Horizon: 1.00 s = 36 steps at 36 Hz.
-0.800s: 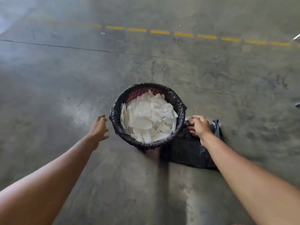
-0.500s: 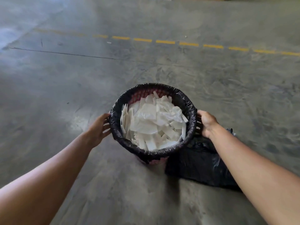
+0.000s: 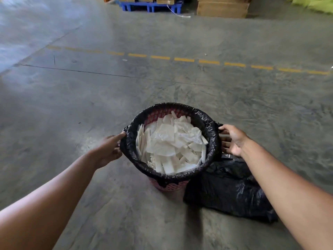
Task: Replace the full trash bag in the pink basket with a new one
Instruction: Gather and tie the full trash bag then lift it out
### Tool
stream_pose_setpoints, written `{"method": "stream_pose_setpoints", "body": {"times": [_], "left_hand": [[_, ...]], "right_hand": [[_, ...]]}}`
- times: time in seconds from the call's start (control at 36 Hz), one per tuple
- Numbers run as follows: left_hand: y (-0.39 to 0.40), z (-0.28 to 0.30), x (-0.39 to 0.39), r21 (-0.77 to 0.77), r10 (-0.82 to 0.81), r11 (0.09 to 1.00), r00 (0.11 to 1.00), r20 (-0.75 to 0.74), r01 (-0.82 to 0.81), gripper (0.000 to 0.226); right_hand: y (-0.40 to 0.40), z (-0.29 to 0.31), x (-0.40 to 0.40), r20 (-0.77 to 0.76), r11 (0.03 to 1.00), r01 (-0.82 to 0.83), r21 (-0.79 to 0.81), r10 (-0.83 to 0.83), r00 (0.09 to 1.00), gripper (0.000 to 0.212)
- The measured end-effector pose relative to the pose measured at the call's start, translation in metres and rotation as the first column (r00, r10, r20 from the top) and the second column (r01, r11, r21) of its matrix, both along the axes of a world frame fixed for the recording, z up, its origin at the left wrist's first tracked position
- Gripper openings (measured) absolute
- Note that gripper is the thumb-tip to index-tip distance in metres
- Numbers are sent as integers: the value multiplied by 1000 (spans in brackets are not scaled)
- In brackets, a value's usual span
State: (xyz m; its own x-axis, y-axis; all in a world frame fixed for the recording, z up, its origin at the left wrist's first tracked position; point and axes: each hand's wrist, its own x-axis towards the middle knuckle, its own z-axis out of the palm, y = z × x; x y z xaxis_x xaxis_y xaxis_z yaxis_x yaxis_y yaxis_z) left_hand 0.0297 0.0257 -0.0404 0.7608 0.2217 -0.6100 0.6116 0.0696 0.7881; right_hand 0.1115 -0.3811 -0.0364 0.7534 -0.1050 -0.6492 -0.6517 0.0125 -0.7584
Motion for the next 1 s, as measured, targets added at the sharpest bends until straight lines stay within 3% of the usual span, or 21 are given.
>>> {"method": "stream_pose_setpoints", "body": {"times": [0.08,0.31,0.47,0.67,0.81,1.0], "left_hand": [[5,4,-13,-194,-84,979,991,-105,62,20],[5,-8,-34,-412,61,906,993,-105,-99,8],[-1,-11,-37,-393,160,903,985,-67,-174,9],[-1,-8,-45,-357,147,922,989,-34,-149,12],[-1,1,-50,-434,42,900,999,3,-36,8],[-5,3,-53,-282,45,958,999,5,-42,9]], "right_hand": [[-5,2,-11,-103,991,-134,3,134,986,11],[-16,-12,-34,-117,983,-157,90,167,979,20],[-11,-8,-37,-145,982,-175,73,184,972,24],[-10,1,-37,-137,970,-226,-91,213,967,26],[-12,4,-46,-122,984,-175,25,177,977,13],[-6,8,-57,-157,984,-177,31,180,971,10]]}}
